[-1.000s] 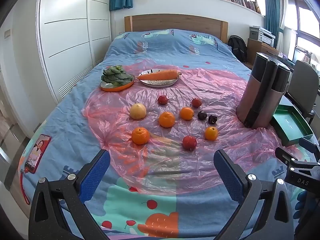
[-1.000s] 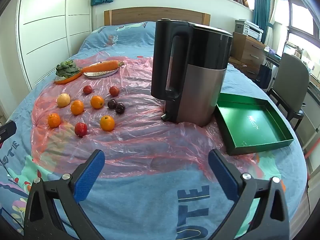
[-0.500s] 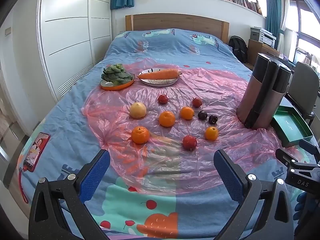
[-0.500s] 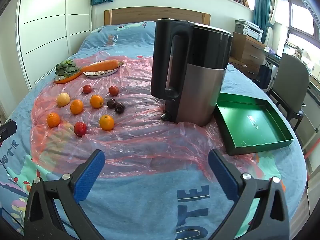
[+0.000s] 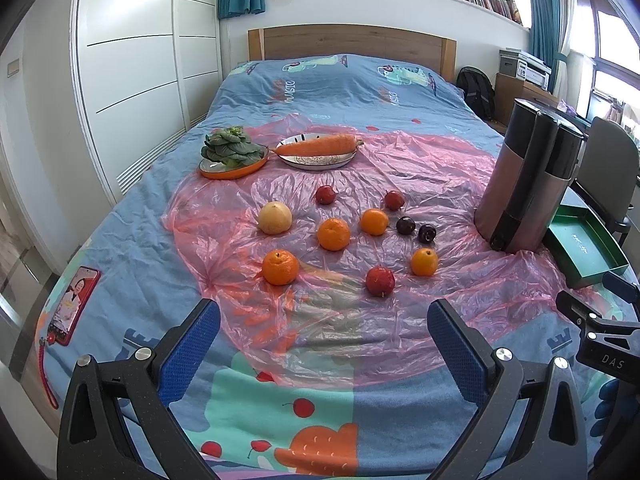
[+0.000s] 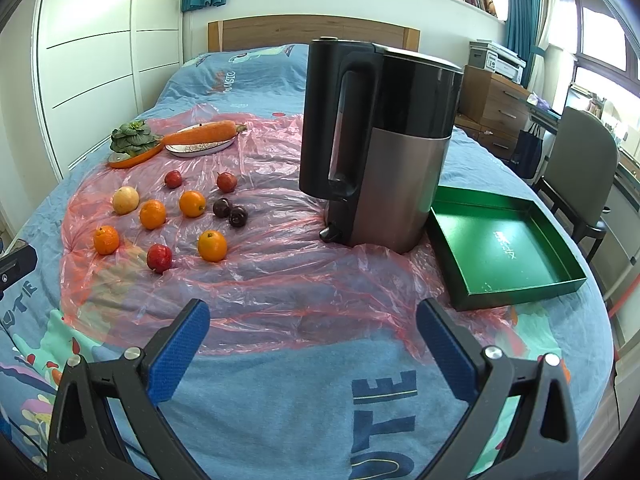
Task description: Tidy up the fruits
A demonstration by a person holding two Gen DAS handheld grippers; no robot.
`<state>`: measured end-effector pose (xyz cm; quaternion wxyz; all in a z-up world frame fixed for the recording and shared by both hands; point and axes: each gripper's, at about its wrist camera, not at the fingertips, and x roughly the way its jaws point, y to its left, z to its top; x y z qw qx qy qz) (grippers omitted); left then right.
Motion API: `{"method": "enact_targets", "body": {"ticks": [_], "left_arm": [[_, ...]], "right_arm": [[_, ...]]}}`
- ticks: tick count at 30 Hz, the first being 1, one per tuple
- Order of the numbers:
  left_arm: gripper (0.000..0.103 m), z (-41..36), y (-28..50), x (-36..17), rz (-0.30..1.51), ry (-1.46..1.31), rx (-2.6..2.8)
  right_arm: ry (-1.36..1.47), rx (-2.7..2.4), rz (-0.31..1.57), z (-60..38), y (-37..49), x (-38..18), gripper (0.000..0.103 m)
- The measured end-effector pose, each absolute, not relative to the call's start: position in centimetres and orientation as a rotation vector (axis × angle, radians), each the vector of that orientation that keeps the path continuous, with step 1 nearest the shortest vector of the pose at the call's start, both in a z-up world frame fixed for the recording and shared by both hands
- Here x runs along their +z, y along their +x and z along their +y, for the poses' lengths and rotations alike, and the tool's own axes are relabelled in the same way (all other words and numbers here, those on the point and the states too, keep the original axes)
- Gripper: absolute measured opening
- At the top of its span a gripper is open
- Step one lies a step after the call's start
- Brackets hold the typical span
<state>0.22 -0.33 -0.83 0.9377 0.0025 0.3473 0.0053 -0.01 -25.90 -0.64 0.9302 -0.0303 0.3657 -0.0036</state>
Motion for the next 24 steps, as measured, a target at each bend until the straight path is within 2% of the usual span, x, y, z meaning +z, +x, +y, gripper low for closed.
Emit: {"method": "enact_targets", "body": {"ticks": [24], "left_arm": [[0.102,-0.16,0.71,-1.50,0.763,0.002,0.002]], "right_arm": [[-0.052,-0.009,0.737,-26.26,0.01,-0.51,0.103]]}}
